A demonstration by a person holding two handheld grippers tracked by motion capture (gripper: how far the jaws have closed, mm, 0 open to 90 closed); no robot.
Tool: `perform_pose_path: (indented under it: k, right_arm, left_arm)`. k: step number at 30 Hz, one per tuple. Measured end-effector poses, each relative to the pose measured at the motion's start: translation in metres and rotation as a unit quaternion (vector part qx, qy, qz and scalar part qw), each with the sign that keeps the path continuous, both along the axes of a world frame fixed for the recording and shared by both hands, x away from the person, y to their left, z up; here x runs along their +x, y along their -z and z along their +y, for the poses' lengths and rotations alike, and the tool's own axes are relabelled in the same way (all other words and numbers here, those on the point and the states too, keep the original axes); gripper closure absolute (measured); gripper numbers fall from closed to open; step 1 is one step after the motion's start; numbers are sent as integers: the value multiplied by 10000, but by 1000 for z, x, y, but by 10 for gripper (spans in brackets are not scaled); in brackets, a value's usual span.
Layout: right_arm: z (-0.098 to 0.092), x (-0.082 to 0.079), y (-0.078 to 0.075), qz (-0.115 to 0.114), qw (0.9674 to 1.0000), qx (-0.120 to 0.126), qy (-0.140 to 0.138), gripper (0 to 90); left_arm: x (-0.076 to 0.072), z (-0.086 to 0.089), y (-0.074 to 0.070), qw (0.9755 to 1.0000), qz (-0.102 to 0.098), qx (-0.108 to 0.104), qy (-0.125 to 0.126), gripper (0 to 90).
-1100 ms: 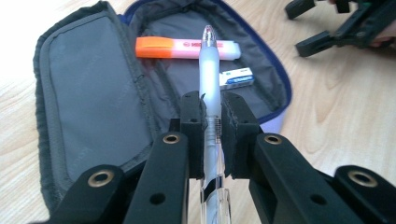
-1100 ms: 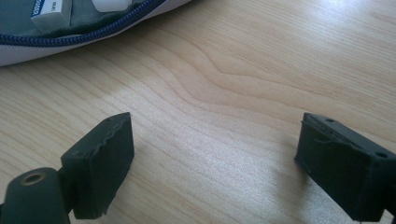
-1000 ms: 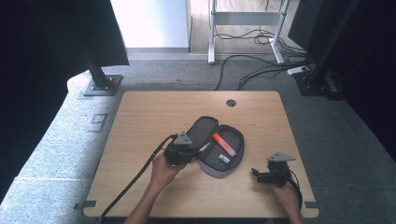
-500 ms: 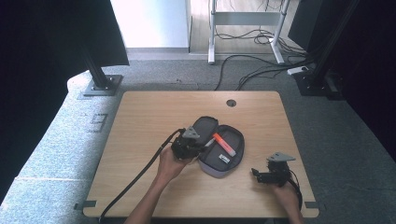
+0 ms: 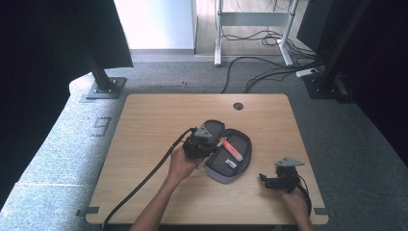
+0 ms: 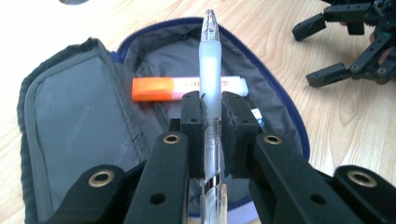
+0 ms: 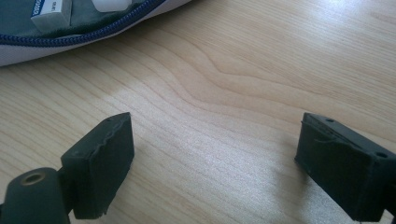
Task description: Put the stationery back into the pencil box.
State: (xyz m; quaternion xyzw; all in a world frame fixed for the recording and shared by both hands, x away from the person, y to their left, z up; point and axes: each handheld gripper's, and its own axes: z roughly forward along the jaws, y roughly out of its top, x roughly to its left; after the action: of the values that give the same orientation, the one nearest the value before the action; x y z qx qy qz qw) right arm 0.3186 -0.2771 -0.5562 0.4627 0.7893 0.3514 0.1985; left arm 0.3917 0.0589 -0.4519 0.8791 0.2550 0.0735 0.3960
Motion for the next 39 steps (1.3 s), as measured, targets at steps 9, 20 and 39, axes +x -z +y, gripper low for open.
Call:
perform_pose_path:
  k: [9,20,39]
  right_arm:
    - [0,0,0,1,10000,1,1,106]
    - [0,0,0,0,10000,-3,-6,106]
    - [0,0,0,7,10000,1,-3,106]
  left_arm:
    - [11,-15,-3,10000,-17,0,34,803]
    - [22,-31,2,10000,-17,52,49,803]
    - [31,-52,40,9999,73,126,-3,801]
